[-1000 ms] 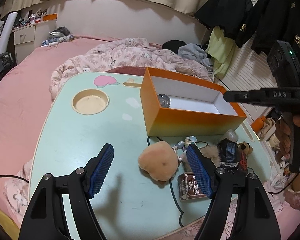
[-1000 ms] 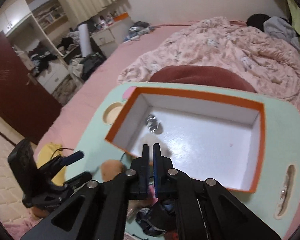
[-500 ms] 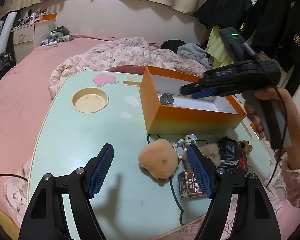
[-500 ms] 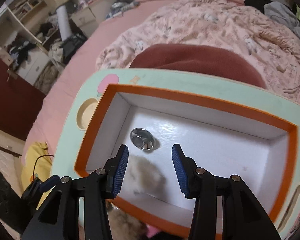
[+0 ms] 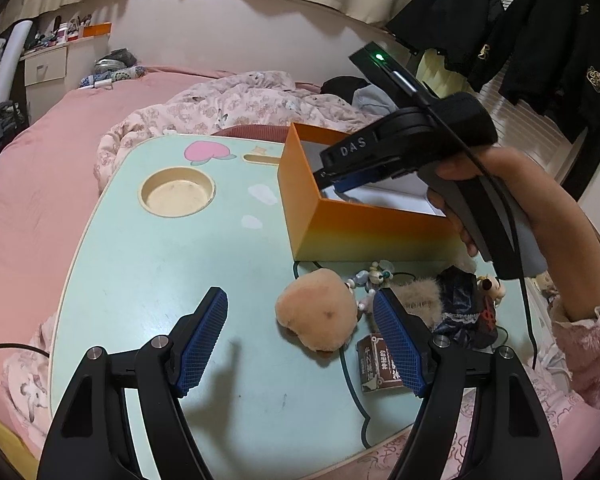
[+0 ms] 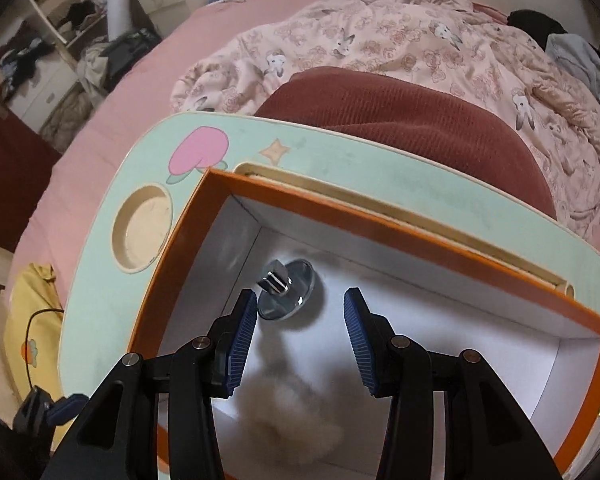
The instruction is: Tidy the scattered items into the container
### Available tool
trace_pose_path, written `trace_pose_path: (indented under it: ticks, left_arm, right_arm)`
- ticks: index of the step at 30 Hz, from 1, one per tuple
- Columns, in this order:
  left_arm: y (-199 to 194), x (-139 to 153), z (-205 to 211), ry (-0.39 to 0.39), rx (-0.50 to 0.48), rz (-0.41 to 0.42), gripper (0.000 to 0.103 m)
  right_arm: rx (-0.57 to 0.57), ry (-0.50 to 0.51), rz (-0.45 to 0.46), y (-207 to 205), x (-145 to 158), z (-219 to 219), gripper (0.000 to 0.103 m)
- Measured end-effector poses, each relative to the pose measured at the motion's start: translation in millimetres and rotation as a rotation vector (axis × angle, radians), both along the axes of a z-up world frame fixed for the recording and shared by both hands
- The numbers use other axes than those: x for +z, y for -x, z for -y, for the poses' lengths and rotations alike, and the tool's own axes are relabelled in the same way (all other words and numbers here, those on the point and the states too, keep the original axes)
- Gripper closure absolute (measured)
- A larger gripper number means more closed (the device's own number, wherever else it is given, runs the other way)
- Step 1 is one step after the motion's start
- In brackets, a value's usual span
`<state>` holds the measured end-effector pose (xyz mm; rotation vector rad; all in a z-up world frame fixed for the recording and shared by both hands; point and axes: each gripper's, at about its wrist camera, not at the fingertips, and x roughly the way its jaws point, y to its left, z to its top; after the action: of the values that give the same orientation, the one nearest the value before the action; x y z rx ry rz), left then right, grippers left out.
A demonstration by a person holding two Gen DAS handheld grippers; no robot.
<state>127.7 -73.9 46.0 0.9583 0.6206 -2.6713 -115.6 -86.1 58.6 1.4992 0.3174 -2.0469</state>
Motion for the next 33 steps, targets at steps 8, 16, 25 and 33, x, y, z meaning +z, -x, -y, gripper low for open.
trace_pose_path:
  ticks: [8, 16, 25, 33]
  left_arm:
    - [0, -1, -1, -0.002, 0.001, 0.001, 0.028]
    - [-1, 0, -1, -0.003, 0.004, -0.004, 0.028]
    - [-3, 2, 2, -0.004, 0.027, -0.009, 0.028]
    - [-4, 4, 7, -0.003, 0.056, -0.001, 0.028]
  right_arm:
    - [0.056, -0.017, -0.028, 5, -1, 12, 0.071]
    - [0.060, 0.028, -0.062, 0, 6, 7, 0.071]
    - [0.027, 0.262, -0.166, -51, 68, -53, 0.071]
    - [0.054, 0.383, -0.118, -127, 60, -110, 0.071]
